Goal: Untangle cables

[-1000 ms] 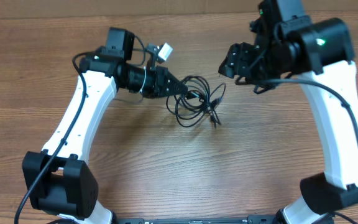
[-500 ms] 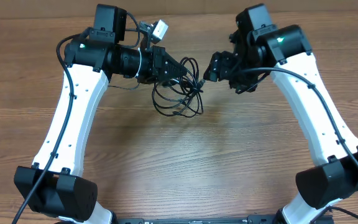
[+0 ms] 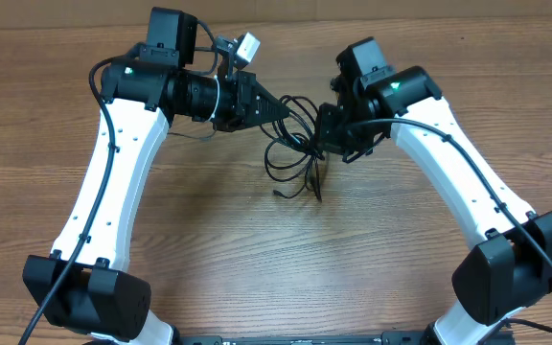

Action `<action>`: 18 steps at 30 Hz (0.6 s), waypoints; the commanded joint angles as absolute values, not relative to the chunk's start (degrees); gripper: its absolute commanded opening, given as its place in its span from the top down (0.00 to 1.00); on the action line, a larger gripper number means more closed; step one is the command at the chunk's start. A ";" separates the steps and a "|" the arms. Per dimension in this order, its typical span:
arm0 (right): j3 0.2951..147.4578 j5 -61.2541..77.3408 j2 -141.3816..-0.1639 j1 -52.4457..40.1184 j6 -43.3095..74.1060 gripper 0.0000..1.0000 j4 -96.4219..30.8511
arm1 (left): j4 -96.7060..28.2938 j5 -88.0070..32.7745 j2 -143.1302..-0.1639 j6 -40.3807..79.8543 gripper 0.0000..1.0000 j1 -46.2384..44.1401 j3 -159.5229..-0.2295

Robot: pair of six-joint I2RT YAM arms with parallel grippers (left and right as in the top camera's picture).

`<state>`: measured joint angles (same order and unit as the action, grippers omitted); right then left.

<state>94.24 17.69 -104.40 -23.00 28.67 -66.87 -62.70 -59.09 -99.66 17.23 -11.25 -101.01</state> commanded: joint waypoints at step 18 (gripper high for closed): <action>99.20 12.95 -95.29 -21.69 33.95 0.96 -69.82 | -85.27 3.79 -98.24 45.06 0.96 -8.67 -102.59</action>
